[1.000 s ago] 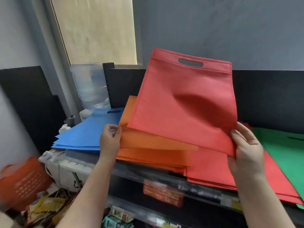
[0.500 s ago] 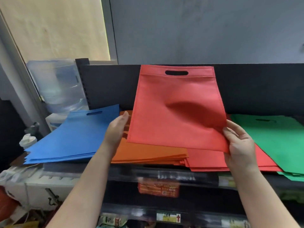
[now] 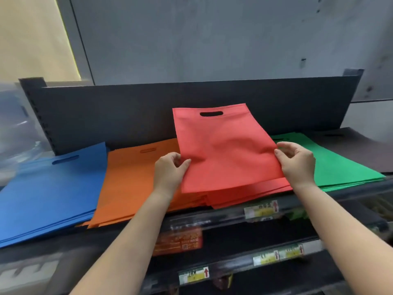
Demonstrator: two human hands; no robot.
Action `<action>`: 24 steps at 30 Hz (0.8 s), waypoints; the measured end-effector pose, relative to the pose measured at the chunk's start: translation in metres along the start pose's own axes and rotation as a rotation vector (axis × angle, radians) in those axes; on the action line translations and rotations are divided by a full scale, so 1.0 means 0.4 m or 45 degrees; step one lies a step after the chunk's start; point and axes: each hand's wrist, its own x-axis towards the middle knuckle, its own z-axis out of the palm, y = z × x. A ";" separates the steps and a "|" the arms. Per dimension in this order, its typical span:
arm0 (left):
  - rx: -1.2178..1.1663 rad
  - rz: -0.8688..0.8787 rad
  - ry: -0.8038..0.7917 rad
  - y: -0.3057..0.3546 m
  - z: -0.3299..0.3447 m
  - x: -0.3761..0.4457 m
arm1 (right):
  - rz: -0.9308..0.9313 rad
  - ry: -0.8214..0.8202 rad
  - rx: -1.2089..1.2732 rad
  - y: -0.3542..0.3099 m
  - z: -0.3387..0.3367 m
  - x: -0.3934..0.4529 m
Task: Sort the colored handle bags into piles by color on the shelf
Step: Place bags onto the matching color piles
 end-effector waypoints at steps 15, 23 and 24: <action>0.746 0.172 -0.175 0.147 0.140 0.032 | -0.209 -0.477 -0.847 0.101 -0.127 0.106; 0.919 0.527 -0.334 0.421 0.407 0.065 | -0.405 -0.427 -1.264 0.162 -0.371 0.239; 0.920 0.563 -0.358 0.457 0.446 0.064 | -0.388 -0.426 -1.294 0.176 -0.411 0.252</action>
